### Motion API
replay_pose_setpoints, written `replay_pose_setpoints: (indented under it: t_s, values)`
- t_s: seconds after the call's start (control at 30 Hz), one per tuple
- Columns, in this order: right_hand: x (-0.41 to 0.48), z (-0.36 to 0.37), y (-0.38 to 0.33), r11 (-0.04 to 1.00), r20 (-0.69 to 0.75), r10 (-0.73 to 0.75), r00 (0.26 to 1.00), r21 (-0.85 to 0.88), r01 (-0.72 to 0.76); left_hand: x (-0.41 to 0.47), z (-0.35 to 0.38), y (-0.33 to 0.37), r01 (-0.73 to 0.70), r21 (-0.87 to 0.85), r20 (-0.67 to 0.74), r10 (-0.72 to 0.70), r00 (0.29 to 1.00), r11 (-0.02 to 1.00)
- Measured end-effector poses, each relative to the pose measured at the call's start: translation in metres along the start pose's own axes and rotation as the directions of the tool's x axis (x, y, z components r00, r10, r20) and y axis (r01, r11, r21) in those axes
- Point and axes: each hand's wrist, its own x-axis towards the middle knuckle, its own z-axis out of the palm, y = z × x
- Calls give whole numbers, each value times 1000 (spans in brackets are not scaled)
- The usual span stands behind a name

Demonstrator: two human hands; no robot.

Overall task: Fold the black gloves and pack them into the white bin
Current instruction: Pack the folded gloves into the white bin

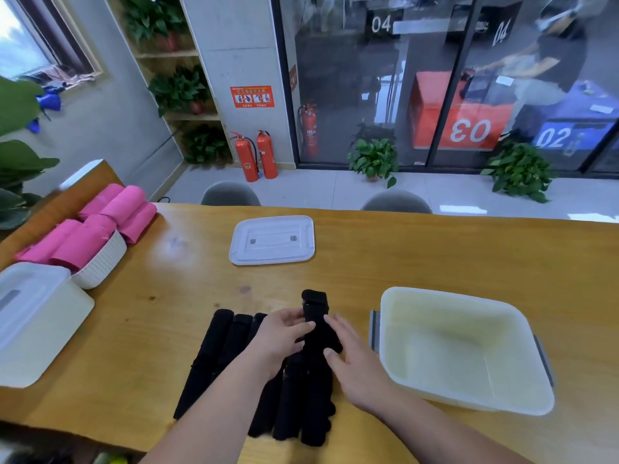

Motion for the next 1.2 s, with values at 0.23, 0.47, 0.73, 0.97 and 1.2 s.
replay_pose_setpoints:
  t_s: [0.23, 0.47, 0.73, 0.97, 1.2]
  values:
    - [22, -46, -26, 962, -171, 122, 978, 262, -75, 0, 18, 38, -88, -85, 159, 100, 982, 993]
    - [9, -101, -16, 821, -174, 196, 965, 568, -64, 4, 66, 52, -106, -69, 248, 120, 961, 992]
    - [-19, -150, 10, 777, -156, 262, 952, 620, -112, 17, 116, 41, -88, -34, 350, 95, 932, 996]
    - [-44, -189, 57, 791, -120, 408, 905, 541, -285, 28, 118, 17, -125, 164, 196, 91, 976, 979]
    - [-17, -169, 102, 804, -192, 557, 808, 367, -467, 39, 110, -11, -128, 379, 42, 121, 992, 916]
